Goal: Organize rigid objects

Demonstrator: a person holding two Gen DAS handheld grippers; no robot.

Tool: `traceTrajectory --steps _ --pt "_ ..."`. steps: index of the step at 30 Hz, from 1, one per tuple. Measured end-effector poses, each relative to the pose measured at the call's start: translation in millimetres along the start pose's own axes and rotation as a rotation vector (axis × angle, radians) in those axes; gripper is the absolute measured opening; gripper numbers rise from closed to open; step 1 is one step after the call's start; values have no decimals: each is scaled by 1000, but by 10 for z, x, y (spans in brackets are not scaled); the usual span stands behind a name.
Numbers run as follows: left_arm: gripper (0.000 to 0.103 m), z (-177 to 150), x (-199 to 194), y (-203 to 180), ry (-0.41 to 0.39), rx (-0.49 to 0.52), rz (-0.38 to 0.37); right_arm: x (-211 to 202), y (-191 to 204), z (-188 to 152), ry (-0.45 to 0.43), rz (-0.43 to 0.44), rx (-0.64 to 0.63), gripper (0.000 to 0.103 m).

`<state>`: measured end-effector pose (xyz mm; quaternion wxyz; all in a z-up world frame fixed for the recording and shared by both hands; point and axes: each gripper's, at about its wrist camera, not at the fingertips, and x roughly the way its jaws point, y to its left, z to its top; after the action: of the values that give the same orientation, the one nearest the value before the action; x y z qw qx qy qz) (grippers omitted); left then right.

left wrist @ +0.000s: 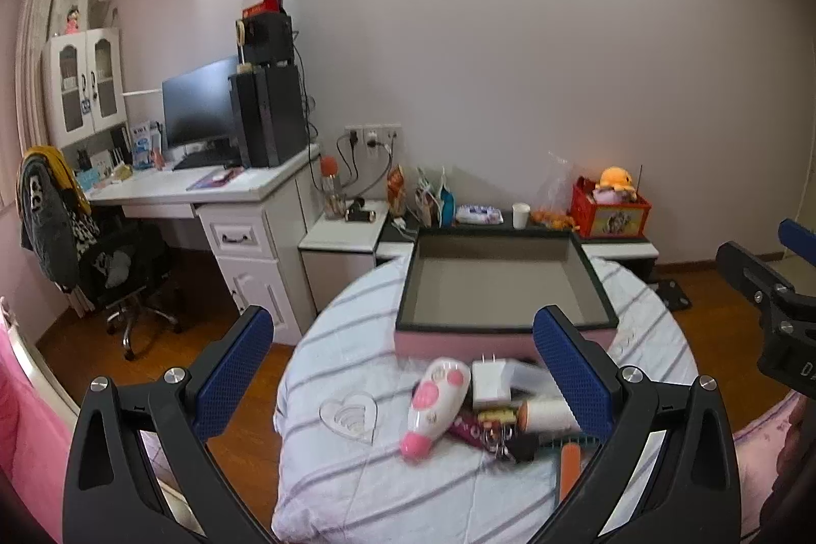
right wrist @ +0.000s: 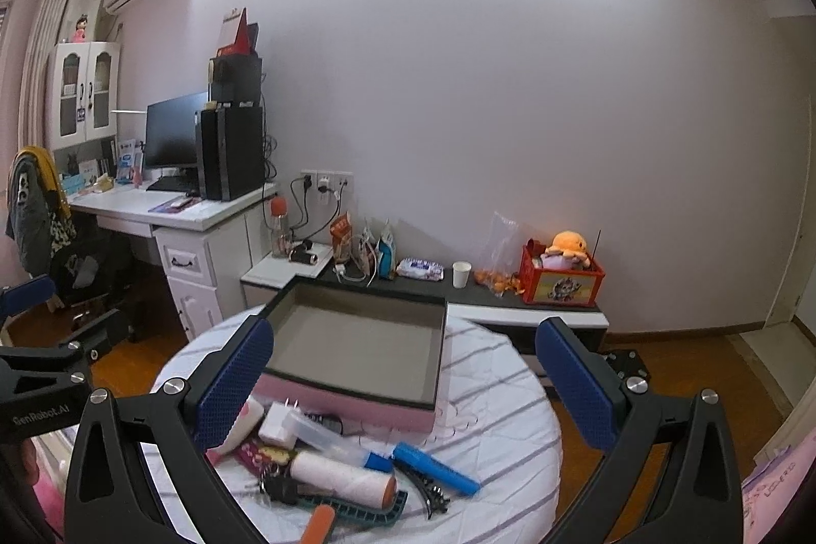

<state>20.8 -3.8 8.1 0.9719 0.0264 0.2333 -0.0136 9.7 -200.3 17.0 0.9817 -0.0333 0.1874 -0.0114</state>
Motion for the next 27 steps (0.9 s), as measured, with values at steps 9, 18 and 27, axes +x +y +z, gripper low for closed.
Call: traceTrajectory --steps 9,18,27 --pt "103 -408 117 -133 72 21 -34 145 -31 -498 106 14 11 103" --pt "103 -766 341 -183 161 69 -55 329 -79 -888 200 -1 7 103" --pt "103 -1045 612 -53 239 81 -56 501 128 -1345 288 80 55 103"
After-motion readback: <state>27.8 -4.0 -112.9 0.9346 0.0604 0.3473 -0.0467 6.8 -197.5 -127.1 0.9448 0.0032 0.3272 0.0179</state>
